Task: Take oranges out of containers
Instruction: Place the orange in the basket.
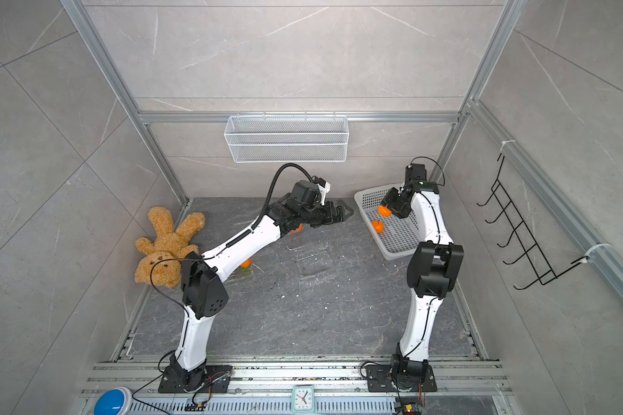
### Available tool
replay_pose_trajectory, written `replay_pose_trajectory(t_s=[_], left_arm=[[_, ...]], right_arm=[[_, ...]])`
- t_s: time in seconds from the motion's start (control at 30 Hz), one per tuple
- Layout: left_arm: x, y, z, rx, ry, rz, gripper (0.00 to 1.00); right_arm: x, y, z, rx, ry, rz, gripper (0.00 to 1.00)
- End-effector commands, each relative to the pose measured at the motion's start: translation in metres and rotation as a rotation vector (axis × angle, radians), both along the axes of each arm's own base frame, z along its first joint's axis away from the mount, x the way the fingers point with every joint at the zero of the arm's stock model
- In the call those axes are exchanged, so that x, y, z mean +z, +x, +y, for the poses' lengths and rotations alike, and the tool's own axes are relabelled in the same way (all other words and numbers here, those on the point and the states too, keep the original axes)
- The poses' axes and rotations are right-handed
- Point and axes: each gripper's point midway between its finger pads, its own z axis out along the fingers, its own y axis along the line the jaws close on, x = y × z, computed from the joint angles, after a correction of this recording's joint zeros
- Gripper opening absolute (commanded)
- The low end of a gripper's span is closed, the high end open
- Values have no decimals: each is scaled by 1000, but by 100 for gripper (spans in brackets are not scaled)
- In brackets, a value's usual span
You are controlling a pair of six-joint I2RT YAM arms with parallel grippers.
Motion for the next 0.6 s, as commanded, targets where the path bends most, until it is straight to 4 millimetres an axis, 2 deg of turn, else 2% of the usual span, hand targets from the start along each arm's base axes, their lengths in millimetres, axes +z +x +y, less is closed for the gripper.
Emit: replay_pose_trajectory(t_s=[0.0,0.13,0.27,0.57], left_arm=[[0,-6,-13,-56,-6,2,100],[-17,-6,-19,-66,7,34,100],[-32,-7,-19,-64,23,60,100],[-50,-11,-18,-69,42,100,100]], right_arm=[[-37,-1,-8,-32,-3,53,54],[-73,-7,-16,-41,-18,120,54],[-101,-9,-15,-43,-4,164,55],[-132,-17,-19,-46,-26,215,57]])
